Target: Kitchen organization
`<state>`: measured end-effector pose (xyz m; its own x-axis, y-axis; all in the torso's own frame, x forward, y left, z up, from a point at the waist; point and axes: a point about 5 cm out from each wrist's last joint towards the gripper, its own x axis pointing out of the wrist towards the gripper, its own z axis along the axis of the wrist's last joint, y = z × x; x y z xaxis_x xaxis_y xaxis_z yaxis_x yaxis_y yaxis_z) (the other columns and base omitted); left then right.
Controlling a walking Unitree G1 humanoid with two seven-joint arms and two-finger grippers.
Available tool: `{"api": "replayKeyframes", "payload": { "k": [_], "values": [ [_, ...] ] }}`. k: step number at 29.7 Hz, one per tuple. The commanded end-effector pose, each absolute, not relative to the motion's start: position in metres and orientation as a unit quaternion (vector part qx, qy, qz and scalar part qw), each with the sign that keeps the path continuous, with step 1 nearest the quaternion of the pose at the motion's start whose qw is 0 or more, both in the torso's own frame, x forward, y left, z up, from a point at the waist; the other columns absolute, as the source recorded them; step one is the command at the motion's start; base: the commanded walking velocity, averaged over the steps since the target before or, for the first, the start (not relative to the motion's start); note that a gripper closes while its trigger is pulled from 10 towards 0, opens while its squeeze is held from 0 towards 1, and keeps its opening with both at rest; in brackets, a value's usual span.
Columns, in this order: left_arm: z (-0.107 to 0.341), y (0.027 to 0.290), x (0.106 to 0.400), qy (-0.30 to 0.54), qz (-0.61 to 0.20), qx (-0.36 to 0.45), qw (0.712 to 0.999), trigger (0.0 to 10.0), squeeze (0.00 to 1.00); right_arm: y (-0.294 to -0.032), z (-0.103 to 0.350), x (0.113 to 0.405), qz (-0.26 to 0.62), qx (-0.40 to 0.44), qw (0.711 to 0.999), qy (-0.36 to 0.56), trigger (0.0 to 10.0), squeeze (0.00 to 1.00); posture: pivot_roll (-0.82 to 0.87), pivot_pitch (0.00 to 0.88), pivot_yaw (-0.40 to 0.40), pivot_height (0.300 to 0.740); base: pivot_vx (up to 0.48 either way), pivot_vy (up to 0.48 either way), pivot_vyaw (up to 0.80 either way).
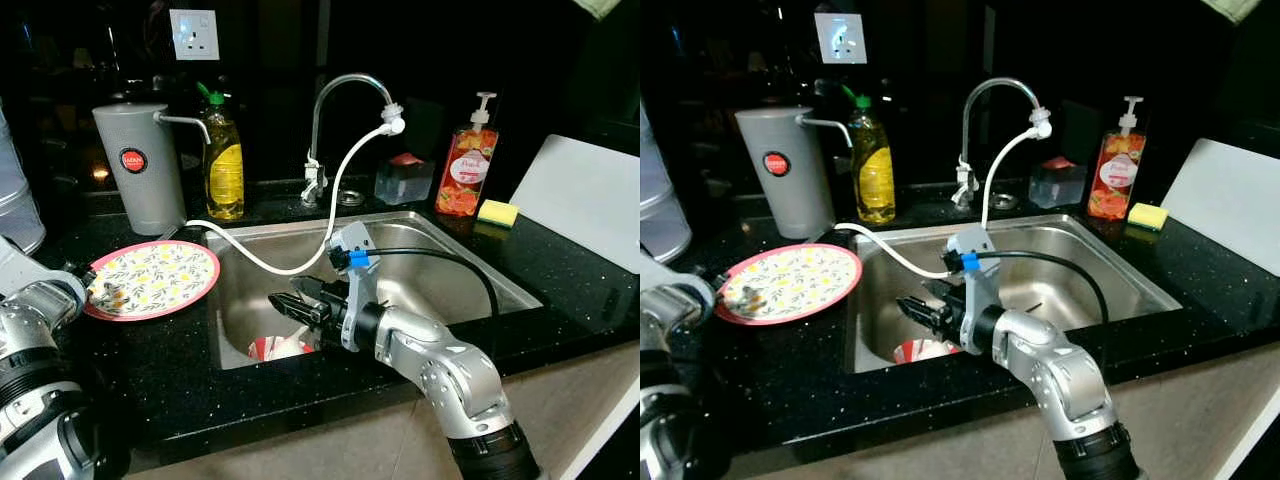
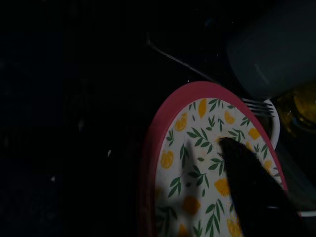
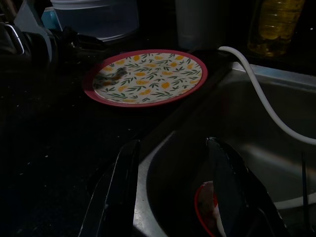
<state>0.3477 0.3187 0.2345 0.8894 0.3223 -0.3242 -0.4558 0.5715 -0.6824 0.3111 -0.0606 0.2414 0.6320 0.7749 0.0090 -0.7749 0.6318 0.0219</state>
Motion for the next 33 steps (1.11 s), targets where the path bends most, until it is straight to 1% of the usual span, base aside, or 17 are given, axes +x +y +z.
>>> {"api": "replayKeyframes", "payload": {
  "k": [1,3,4,5,11,12,13,14,15,27,33],
  "values": [
    [0.229,0.318,0.349,0.094,0.234,-0.43,0.867,10.0,1.0,-0.061,0.242,0.311,0.431,0.011,0.902,0.004,10.0,0.0,-0.04,0.008,-0.02,0.74,0.0,0.0,0.0],
    [0.23,0.321,0.348,0.087,0.236,-0.441,0.862,10.0,1.0,-0.061,0.242,0.311,0.432,0.011,0.902,0.004,10.0,0.0,-0.04,0.008,-0.02,0.74,0.0,0.0,0.0],
    [0.23,0.321,0.348,0.088,0.235,-0.448,0.858,10.0,0.07,-0.061,0.242,0.311,0.432,0.011,0.902,0.004,10.0,0.0,-0.04,0.008,-0.02,0.74,0.0,0.0,0.0],
    [0.23,0.321,0.348,0.089,0.234,-0.453,0.856,10.0,0.0,-0.061,0.242,0.311,0.432,0.011,0.902,0.004,10.0,0.0,-0.04,0.008,-0.02,0.74,0.0,0.0,0.0],
    [0.225,0.316,0.35,0.111,0.217,-0.484,0.841,10.0,0.0,-0.061,0.242,0.311,0.432,0.011,0.902,0.003,10.0,0.0,-0.04,0.007,-0.02,0.74,0.0,0.0,0.0],
    [0.222,0.314,0.35,0.117,0.213,-0.488,0.839,8.3,0.0,-0.061,0.243,0.311,0.433,0.012,0.902,0.003,10.0,0.0,-0.04,0.007,-0.02,0.74,0.0,0.0,0.0],
    [0.221,0.314,0.35,0.119,0.21,-0.491,0.837,4.3,0.0,-0.061,0.243,0.311,0.432,0.012,0.902,0.003,10.0,0.0,-0.04,0.007,-0.02,0.74,0.0,0.0,0.0],
    [0.221,0.314,0.35,0.119,0.21,-0.491,0.837,4.3,0.0,-0.061,0.243,0.311,0.432,0.012,0.902,0.003,10.0,0.0,-0.04,0.007,-0.02,0.74,0.0,0.0,0.0],
    [0.219,0.312,0.351,0.124,0.203,-0.497,0.834,0.0,0.0,-0.061,0.243,0.311,0.432,0.011,0.902,0.002,10.0,0.0,-0.04,0.007,-0.02,0.74,0.0,0.0,0.0],
    [0.216,0.312,0.35,0.127,0.192,-0.499,0.835,0.0,0.0,-0.061,0.243,0.311,0.432,0.01,0.902,0.002,10.0,0.0,-0.04,0.004,-0.023,0.74,0.0,0.0,0.0],
    [0.219,0.316,0.35,0.1,0.195,-0.509,0.832,0.0,0.0,-0.061,0.243,0.311,0.433,0.008,0.901,0.002,10.0,0.0,-0.04,0.0,-0.026,0.74,0.0,0.0,0.0]
  ]
}}
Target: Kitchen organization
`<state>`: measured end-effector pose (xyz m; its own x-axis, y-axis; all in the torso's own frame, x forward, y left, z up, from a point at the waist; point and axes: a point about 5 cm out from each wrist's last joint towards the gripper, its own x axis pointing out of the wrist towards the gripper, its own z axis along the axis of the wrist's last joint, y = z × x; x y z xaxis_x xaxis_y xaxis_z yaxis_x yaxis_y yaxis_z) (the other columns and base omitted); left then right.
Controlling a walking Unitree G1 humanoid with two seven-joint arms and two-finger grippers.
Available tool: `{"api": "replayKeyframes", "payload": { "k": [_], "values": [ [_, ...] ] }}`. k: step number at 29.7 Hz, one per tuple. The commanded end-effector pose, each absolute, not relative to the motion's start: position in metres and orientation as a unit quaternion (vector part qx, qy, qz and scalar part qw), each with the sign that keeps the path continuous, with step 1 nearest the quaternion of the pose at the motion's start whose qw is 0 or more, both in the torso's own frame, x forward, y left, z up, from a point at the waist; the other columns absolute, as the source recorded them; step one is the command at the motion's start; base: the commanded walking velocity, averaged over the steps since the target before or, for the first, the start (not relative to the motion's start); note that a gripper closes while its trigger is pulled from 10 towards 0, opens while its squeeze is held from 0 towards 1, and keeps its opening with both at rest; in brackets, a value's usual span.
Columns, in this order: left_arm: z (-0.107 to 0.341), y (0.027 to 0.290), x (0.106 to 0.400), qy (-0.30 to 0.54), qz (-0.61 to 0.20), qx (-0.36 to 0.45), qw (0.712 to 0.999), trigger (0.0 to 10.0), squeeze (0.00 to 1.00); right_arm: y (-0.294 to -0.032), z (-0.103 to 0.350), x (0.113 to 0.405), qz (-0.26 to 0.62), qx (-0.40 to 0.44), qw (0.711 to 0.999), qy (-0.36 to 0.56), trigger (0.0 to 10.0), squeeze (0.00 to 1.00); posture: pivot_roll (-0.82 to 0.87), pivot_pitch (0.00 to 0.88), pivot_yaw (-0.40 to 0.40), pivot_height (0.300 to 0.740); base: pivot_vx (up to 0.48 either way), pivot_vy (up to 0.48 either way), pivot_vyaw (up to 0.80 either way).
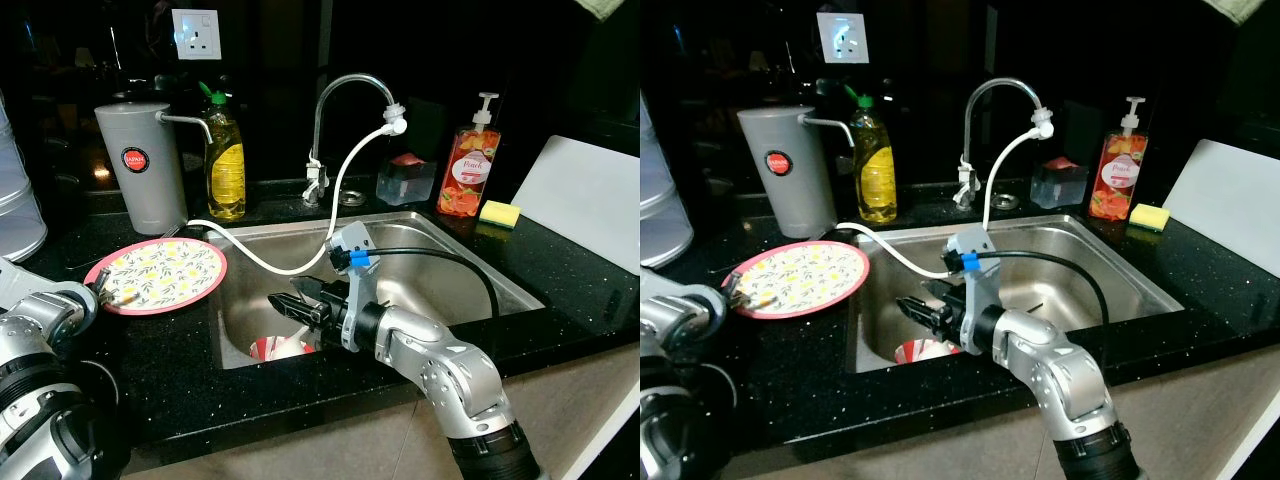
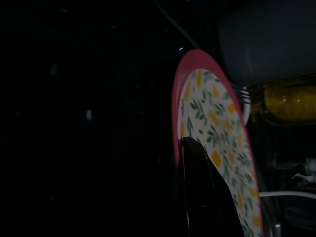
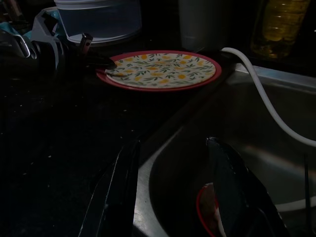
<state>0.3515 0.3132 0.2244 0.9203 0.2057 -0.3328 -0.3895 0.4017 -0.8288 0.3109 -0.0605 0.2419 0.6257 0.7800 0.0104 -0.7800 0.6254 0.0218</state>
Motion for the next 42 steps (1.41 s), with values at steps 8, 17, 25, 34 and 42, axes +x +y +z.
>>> {"api": "replayKeyframes", "payload": {
  "k": [8,17,25,34,42],
  "values": [
    [0.252,0.316,0.351,0.003,0.132,-0.524,0.841,10.0,0.0,-0.06,0.244,0.311,0.434,0.007,0.901,0.002,10.0,0.0,-0.04,0.0,-0.026,0.74,0.0,0.0,0.0],
    [0.276,0.288,0.352,-0.028,0.004,-0.5,0.865,10.0,0.0,-0.063,0.246,0.314,0.421,0.016,0.907,-0.004,10.0,0.0,-0.04,0.001,-0.022,0.74,0.0,0.0,0.0],
    [0.28,0.265,0.353,-0.021,-0.06,-0.452,0.89,10.0,0.0,-0.072,0.252,0.323,0.376,0.028,0.926,-0.015,10.0,0.0,-0.04,0.005,-0.021,0.74,0.0,0.0,0.0],
    [0.274,0.237,0.352,0.008,-0.127,-0.398,0.908,10.0,0.0,-0.088,0.251,0.339,0.288,0.027,0.957,-0.02,10.0,0.0,-0.04,0.008,-0.018,0.74,0.0,0.0,0.0],
    [0.269,0.2,0.345,0.031,-0.221,-0.368,0.902,10.0,0.0,-0.093,0.248,0.343,0.284,0.055,0.957,-0.005,10.0,0.0,-0.04,0.012,-0.019,0.74,0.0,0.0,0.0]
  ]
}}
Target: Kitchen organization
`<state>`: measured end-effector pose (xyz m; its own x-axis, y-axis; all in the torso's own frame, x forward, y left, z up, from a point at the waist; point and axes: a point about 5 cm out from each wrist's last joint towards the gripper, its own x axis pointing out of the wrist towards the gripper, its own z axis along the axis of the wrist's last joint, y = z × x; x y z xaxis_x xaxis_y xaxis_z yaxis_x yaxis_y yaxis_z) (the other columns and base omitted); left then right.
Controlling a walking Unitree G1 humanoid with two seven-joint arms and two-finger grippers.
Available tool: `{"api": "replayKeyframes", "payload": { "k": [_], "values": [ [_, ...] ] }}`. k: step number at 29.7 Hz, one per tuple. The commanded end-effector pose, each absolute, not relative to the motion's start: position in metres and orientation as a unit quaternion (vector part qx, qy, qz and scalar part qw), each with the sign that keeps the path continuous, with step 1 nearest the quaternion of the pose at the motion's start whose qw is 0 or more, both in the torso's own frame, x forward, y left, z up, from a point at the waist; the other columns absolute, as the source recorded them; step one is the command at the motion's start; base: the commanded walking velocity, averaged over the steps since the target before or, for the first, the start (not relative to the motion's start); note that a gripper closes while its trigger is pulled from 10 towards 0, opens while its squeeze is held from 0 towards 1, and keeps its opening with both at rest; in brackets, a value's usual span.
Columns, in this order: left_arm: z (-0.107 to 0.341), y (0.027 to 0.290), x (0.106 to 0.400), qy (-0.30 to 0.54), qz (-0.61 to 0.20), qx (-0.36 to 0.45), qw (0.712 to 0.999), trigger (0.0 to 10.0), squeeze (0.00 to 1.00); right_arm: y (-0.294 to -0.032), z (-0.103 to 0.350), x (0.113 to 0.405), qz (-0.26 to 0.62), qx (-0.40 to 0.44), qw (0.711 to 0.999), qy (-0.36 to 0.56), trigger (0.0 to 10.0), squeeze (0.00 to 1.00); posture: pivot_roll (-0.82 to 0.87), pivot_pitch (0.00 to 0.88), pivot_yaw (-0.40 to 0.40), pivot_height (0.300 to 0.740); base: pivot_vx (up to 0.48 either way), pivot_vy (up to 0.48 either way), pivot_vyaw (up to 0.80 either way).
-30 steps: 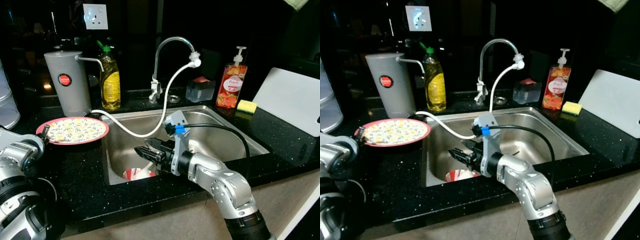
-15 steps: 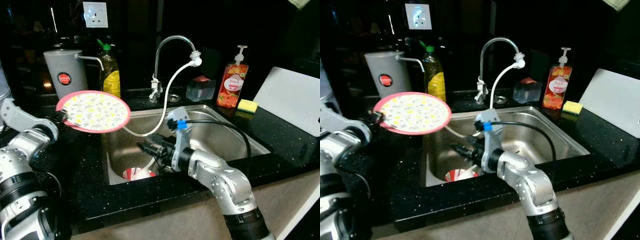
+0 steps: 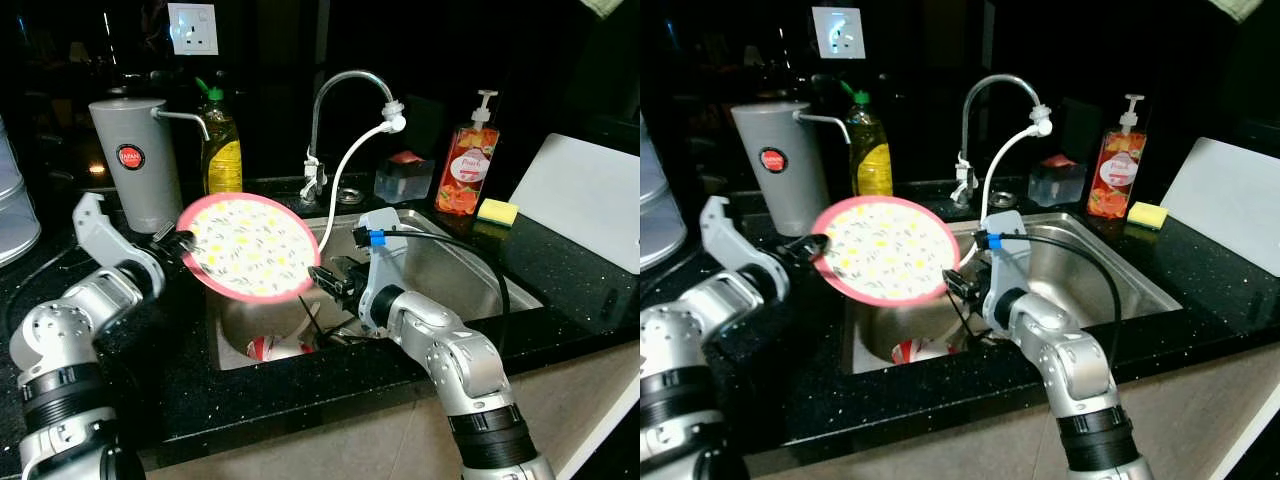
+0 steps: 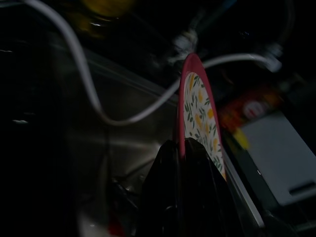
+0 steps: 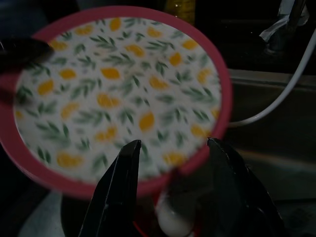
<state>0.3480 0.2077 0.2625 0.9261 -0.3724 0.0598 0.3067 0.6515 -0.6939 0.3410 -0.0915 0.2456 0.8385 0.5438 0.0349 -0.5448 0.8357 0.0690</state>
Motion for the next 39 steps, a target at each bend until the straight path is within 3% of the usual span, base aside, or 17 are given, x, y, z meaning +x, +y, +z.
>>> {"api": "replayKeyframes", "payload": {
  "k": [1,9,23,39],
  "values": [
    [0.269,0.196,0.344,0.031,-0.231,-0.365,0.901,10.0,0.0,-0.094,0.249,0.344,0.286,0.068,0.956,-0.005,10.0,0.0,-0.04,0.013,-0.021,0.74,0.0,0.0,0.0],
    [0.276,0.176,0.34,0.02,-0.277,-0.351,0.894,10.0,0.0,-0.096,0.262,0.344,0.314,0.216,0.924,-0.008,10.0,0.0,-0.05,0.013,-0.02,0.74,0.0,0.0,0.0],
    [0.283,0.167,0.328,0.001,-0.316,-0.327,0.891,10.0,0.0,-0.11,0.262,0.352,0.264,0.25,0.932,-0.009,10.0,0.0,-0.04,0.013,-0.02,0.74,0.0,0.0,0.0],
    [0.289,0.175,0.321,-0.016,-0.313,-0.307,0.899,10.0,0.0,-0.125,0.26,0.359,0.213,0.258,0.942,-0.003,10.0,0.0,-0.04,0.013,-0.023,0.74,0.0,0.0,0.0]
  ]
}}
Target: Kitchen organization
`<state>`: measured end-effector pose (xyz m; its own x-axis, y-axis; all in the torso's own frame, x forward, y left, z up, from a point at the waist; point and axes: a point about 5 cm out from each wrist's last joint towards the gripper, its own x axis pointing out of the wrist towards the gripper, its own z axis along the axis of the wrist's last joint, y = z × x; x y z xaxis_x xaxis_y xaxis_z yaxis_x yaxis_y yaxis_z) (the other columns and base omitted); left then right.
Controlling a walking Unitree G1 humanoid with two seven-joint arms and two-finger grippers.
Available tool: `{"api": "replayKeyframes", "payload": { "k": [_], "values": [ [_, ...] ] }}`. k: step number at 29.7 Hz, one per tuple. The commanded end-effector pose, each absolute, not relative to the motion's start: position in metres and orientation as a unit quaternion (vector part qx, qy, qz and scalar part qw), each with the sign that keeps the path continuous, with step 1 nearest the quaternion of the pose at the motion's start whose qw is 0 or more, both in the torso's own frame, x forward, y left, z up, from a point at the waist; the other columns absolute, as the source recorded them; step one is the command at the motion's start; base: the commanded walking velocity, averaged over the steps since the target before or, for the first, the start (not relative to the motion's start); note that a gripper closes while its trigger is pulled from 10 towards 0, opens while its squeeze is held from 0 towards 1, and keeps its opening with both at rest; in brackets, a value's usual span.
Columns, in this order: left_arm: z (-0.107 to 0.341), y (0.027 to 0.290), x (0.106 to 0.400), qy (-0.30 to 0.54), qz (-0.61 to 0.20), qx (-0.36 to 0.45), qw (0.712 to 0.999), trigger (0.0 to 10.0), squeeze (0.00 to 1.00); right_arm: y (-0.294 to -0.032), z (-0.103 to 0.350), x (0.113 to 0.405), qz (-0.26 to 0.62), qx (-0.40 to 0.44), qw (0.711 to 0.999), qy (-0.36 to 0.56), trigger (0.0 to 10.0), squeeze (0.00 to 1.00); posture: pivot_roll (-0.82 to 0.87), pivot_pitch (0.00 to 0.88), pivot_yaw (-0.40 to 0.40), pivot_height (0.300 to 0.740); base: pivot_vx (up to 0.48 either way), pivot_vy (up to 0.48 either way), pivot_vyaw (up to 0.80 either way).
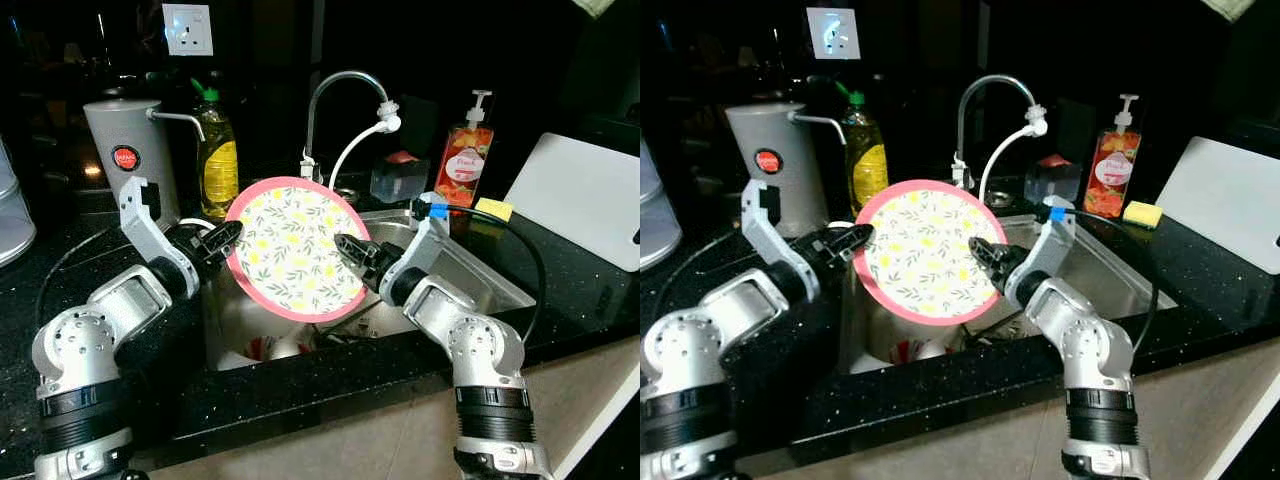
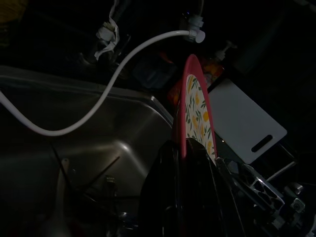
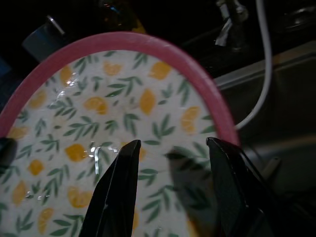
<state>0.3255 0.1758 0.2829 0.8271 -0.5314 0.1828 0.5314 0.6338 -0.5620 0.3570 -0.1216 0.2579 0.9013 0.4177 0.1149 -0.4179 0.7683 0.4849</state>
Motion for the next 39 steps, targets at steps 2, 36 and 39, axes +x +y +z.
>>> {"api": "replayKeyframes", "payload": {
  "k": [2,36,39],
  "values": [
    [0.289,0.178,0.321,-0.017,-0.31,-0.307,0.9,10.0,0.0,-0.126,0.259,0.36,0.208,0.26,0.943,-0.003,10.0,0.0,-0.04,0.011,-0.023,0.74,0.0,0.0,0.0],
    [0.292,0.18,0.32,-0.023,-0.318,-0.307,0.897,10.0,0.0,-0.098,0.255,0.339,0.376,0.355,0.854,0.049,10.0,0.0,-0.04,0.006,-0.021,0.74,0.0,0.0,0.0],
    [0.291,0.18,0.32,-0.022,-0.319,-0.308,0.896,10.0,0.0,-0.096,0.256,0.335,0.403,0.389,0.827,0.053,10.0,0.0,-0.04,0.007,-0.022,0.74,0.0,0.0,0.0]
  ]
}}
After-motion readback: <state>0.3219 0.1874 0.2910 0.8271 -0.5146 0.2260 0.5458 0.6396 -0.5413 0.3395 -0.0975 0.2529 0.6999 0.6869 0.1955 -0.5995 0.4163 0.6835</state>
